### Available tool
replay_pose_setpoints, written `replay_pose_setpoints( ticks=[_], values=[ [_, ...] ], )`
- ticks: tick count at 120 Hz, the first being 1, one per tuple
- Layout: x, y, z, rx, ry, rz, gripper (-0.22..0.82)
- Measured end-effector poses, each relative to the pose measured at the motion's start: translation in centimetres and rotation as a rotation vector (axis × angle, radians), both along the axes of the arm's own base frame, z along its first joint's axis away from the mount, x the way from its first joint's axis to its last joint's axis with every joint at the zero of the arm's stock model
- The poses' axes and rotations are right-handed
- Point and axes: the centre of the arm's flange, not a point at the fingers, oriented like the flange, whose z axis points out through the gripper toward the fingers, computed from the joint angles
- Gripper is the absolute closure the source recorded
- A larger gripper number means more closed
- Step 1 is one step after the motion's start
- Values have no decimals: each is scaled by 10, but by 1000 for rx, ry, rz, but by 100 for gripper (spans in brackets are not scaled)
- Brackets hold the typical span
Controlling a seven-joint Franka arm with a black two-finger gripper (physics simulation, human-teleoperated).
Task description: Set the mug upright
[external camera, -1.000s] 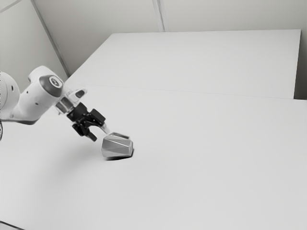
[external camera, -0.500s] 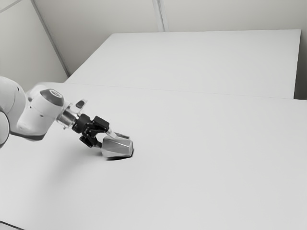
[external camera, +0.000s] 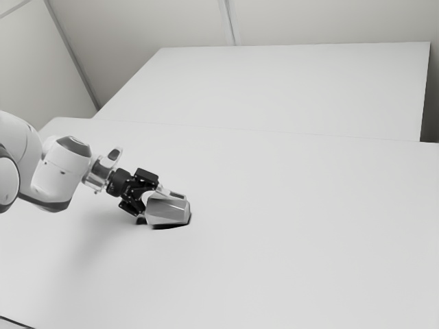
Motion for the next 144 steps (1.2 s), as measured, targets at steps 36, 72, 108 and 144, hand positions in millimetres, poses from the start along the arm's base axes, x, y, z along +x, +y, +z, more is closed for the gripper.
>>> replay_pose_setpoints(
  ticks=[36, 72, 108, 144],
  values=[
    [1, 1, 2, -19, 3, 19, 33],
    [2, 0, 3, -39, 2, 40, 65],
    [4, -2, 9, -67, -10, 58, 74],
    [4, 0, 20, -79, -28, 66, 77]
  ],
)
